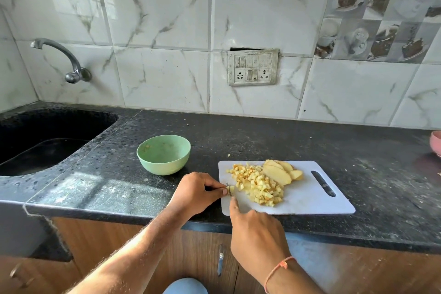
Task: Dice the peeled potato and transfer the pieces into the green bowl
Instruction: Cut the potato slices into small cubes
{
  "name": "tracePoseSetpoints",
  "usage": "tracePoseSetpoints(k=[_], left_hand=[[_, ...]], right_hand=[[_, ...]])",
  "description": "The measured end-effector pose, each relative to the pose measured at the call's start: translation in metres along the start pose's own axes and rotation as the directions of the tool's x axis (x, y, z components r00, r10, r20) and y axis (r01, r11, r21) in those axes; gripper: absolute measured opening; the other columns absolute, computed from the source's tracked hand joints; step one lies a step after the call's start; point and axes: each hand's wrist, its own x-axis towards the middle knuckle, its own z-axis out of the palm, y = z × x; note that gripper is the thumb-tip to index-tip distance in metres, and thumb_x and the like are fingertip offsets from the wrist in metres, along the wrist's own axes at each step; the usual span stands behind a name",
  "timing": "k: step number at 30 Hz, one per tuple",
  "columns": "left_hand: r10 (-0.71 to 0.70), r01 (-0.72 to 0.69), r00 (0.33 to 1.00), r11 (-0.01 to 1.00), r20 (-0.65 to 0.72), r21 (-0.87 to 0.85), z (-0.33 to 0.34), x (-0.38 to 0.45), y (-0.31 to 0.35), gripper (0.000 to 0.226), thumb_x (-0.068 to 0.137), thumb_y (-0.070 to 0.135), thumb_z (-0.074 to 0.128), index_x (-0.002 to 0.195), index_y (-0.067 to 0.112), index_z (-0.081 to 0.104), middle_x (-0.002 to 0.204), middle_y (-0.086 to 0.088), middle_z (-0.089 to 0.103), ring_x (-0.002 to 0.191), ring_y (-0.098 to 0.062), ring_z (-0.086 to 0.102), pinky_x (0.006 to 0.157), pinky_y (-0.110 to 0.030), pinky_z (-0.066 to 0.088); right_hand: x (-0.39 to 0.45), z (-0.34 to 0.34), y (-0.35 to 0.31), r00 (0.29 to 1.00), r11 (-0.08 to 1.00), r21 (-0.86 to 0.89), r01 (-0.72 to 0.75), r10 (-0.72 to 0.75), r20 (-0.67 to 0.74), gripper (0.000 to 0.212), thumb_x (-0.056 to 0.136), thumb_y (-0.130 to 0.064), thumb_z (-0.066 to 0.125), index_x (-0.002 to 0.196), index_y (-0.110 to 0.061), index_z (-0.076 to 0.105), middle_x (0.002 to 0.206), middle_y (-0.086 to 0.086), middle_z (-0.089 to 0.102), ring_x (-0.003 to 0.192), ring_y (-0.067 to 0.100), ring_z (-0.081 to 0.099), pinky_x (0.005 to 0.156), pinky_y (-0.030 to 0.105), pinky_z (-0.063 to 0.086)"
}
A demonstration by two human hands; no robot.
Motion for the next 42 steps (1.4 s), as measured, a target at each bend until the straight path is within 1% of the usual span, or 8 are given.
tracePoseSetpoints(k=[9, 14, 19, 23, 29, 33, 39, 42], left_hand=[[-0.061, 0.061, 0.998, 0.998, 0.013, -0.013, -0.002, -0.001, 0.002, 0.01, 0.079, 0.047, 0.09, 0.085, 0.04, 0.086, 0.087, 0.028, 0.075, 0.076, 0.009, 0.068, 0.063, -0.008, 0.044], [-0.083, 0.083, 0.996, 0.997, 0.044, -0.003, -0.004, 0.0, 0.005, 0.01, 0.081, 0.047, 0.089, 0.087, 0.039, 0.085, 0.085, 0.029, 0.075, 0.077, 0.01, 0.067, 0.061, -0.007, 0.043], [-0.076, 0.076, 0.997, 0.997, 0.032, 0.017, -0.005, -0.001, 0.005, 0.011, 0.082, 0.048, 0.088, 0.088, 0.039, 0.085, 0.089, 0.028, 0.075, 0.08, 0.009, 0.067, 0.065, -0.009, 0.045], [-0.056, 0.055, 0.997, 0.998, 0.051, 0.03, -0.006, -0.002, 0.004, 0.009, 0.085, 0.044, 0.086, 0.093, 0.038, 0.085, 0.093, 0.026, 0.075, 0.083, 0.011, 0.066, 0.069, -0.009, 0.046], [-0.054, 0.054, 0.998, 0.997, 0.008, 0.053, -0.006, -0.003, 0.005, 0.013, 0.082, 0.05, 0.086, 0.089, 0.04, 0.085, 0.09, 0.027, 0.075, 0.078, 0.007, 0.066, 0.062, -0.011, 0.045], [-0.056, 0.055, 0.998, 0.997, 0.001, 0.052, -0.005, -0.003, 0.005, 0.011, 0.081, 0.05, 0.087, 0.085, 0.041, 0.084, 0.084, 0.029, 0.074, 0.072, -0.003, 0.069, 0.06, -0.017, 0.05], [-0.014, 0.013, 1.0, 0.997, 0.017, 0.073, -0.005, -0.002, 0.001, 0.006, 0.086, 0.042, 0.085, 0.089, 0.037, 0.084, 0.087, 0.026, 0.075, 0.078, 0.01, 0.065, 0.063, -0.008, 0.042], [-0.004, 0.003, 1.0, 0.997, 0.013, 0.071, -0.006, -0.003, 0.002, 0.007, 0.086, 0.04, 0.086, 0.09, 0.035, 0.085, 0.088, 0.023, 0.076, 0.069, 0.011, 0.061, 0.059, -0.011, 0.041]], right_hand=[[-0.023, 0.0, 0.026, 0.998, 0.997, 0.041, -0.065, 0.064, 0.012, 0.066, 0.104, -0.019, 0.035, 0.165, -0.031, 0.011, 0.075, 0.0, 0.052, 0.068, 0.023, 0.054, 0.063, 0.037, 0.049], [-0.023, 0.0, 0.023, 0.998, 0.999, -0.005, -0.051, 0.051, 0.024, 0.068, 0.103, -0.018, 0.035, 0.165, -0.029, 0.009, 0.071, 0.0, 0.044, 0.069, 0.024, 0.05, 0.053, 0.034, 0.037], [-0.03, -0.002, 0.028, 0.999, 0.999, -0.014, -0.036, 0.036, 0.03, 0.07, 0.105, -0.02, 0.036, 0.164, -0.031, 0.001, 0.07, 0.0, 0.044, 0.066, 0.023, 0.05, 0.062, 0.034, 0.043], [-0.03, -0.002, 0.035, 0.998, 0.998, -0.002, -0.067, 0.067, 0.009, 0.068, 0.105, -0.02, 0.036, 0.165, -0.031, 0.005, 0.068, -0.003, 0.045, 0.057, 0.015, 0.044, 0.053, 0.03, 0.037], [-0.023, -0.009, 0.026, 0.995, 0.997, 0.036, -0.068, 0.071, -0.075, 0.067, 0.103, -0.022, 0.039, 0.165, -0.032, 0.012, 0.091, 0.003, 0.069, 0.072, 0.021, 0.06, 0.06, 0.032, 0.044], [-0.016, -0.01, 0.014, 0.995, 0.999, 0.03, -0.043, 0.046, -0.094, 0.067, 0.103, -0.022, 0.037, 0.165, -0.029, 0.012, 0.092, 0.004, 0.069, 0.081, 0.023, 0.067, 0.06, 0.034, 0.044], [-0.007, -0.009, 0.004, 0.998, 0.999, 0.021, -0.024, 0.025, -0.053, 0.067, 0.102, -0.015, 0.037, 0.165, -0.024, 0.014, 0.102, 0.007, 0.069, 0.094, 0.027, 0.067, 0.064, 0.037, 0.043], [0.0, -0.007, -0.002, 0.998, 0.999, 0.001, -0.037, 0.037, -0.059, 0.069, 0.099, -0.009, 0.039, 0.164, -0.019, 0.018, 0.107, 0.009, 0.071, 0.097, 0.029, 0.068, 0.07, 0.038, 0.05]])
